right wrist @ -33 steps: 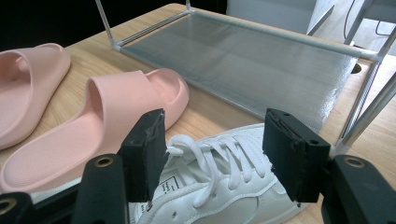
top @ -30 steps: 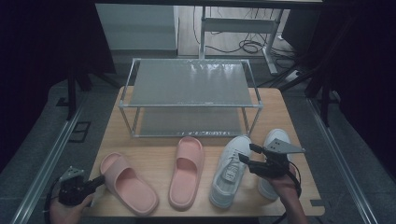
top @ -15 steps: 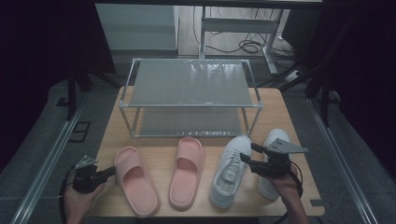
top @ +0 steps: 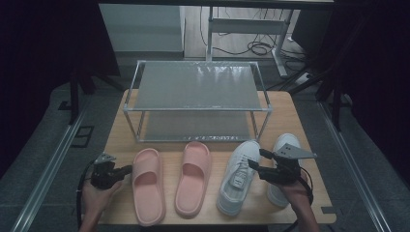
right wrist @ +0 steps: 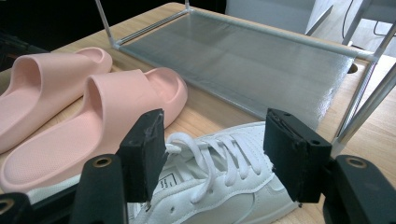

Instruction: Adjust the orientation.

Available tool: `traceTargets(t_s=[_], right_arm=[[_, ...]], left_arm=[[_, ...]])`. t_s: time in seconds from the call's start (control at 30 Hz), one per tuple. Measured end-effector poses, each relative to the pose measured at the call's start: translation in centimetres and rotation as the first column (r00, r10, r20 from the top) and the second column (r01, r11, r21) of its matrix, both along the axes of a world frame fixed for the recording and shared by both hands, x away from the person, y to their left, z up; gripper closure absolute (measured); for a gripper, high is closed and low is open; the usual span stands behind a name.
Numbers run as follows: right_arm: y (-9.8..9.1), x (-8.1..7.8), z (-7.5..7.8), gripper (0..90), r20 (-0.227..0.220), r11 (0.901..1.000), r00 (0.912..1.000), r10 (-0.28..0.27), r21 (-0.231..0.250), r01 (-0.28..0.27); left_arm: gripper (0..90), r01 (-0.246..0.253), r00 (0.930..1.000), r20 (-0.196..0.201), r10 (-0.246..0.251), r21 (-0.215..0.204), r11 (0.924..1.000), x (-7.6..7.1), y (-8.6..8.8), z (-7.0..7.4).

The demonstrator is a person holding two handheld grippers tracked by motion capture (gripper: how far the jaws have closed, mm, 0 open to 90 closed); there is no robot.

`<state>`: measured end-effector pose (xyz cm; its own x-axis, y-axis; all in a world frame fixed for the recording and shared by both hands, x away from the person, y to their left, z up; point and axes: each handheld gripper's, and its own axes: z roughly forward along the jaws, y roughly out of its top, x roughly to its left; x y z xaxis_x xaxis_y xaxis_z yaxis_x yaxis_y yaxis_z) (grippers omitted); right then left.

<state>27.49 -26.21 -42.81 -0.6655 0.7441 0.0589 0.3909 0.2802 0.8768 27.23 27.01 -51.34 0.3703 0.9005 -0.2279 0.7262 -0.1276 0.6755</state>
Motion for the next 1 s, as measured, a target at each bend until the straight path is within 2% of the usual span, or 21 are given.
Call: traceTargets(t_s=[0.37, 0.53, 0.67, 0.73, 0.77, 1.0], right_arm=[[0.2, 0.1, -0.2, 38.5, -0.008, 0.9999, 1.0, 0.005, -0.009, -0.005], [0.1, 0.0, -0.2, 38.5, -0.007, 1.0, 1.0, 0.002, -0.004, -0.002], [0.0, 0.0, -0.1, 38.5, -0.004, 1.0, 1.0, 0.0, 0.0, 0.0], [0.0, 0.0, -0.1, 38.6, -0.003, 1.0, 1.0, -0.001, 0.001, 0.001], [0.0, 0.0, -0.1, 38.6, -0.003, 1.0, 1.0, -0.001, 0.001, 0.001], [0.2, -0.1, -0.1, 38.5, -0.006, 1.0, 1.0, 0.006, -0.004, -0.006]], left_arm=[[90.0, 0.032, 0.9995, -0.003, -0.032, 0.012, 0.9994, 1.3, -1.5, 0.1], [89.5, 0.045, 0.999, -0.001, -0.045, -0.002, 0.999, 1.5, -1.8, 0.4], [89.1, 0.038, 0.999, 0.021, -0.038, -0.006, 0.9992, 0.5, -1.0, 1.3], [89.4, 0.041, 0.9986, 0.036, -0.04, -0.034, 0.9986, -0.9, -0.2, 1.8], [89.5, 0.041, 0.9986, 0.036, -0.04, -0.034, 0.9986, -0.9, -0.2, 1.8], [90.0, 0.05, 0.9981, 0.039, -0.049, -0.044, 0.9978, -4.2, 0.4, 2.1]])
